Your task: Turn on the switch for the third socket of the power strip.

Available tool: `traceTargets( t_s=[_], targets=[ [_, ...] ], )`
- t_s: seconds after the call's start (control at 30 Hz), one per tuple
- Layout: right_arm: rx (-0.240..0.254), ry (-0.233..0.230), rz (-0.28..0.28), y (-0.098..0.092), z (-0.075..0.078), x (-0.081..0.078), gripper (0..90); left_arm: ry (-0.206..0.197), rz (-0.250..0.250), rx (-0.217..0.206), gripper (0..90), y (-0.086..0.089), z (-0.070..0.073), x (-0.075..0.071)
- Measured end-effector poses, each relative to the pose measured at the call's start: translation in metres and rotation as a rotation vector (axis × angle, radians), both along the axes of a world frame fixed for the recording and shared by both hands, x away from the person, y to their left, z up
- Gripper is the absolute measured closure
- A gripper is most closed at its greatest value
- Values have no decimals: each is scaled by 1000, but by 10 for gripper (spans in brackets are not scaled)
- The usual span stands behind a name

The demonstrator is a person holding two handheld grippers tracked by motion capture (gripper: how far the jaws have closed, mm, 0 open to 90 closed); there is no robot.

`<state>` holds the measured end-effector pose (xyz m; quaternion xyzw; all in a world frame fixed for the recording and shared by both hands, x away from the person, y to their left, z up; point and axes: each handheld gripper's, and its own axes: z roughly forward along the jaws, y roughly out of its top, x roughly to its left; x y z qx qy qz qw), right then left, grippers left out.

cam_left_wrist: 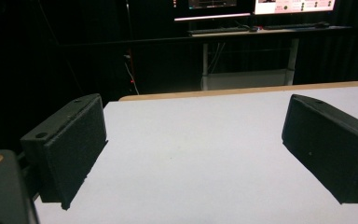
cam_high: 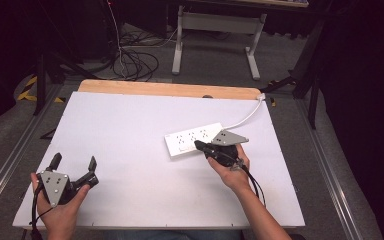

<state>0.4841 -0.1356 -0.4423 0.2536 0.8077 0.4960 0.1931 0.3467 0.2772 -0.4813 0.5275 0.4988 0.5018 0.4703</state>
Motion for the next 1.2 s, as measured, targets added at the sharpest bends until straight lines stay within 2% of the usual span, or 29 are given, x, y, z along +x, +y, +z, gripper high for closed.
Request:
traceTargets(
  t_s=[0.43, 0.7, 0.83, 1.2],
  targets=[
    [-42, 14, 34, 22, -3, 17, 900, -1, -4, 6, 69, -2, 0, 1],
    [-87, 44, 48, 33, -14, 27, 900, 0, -8, 12, 70, -2, 0, 0],
    [-114, 56, 53, 38, -22, 29, 900, 2, -11, 12, 71, -3, 0, 0],
    [-129, 63, 64, 46, -31, 31, 900, 1, -10, 9, 72, -2, 0, -1]
  ],
)
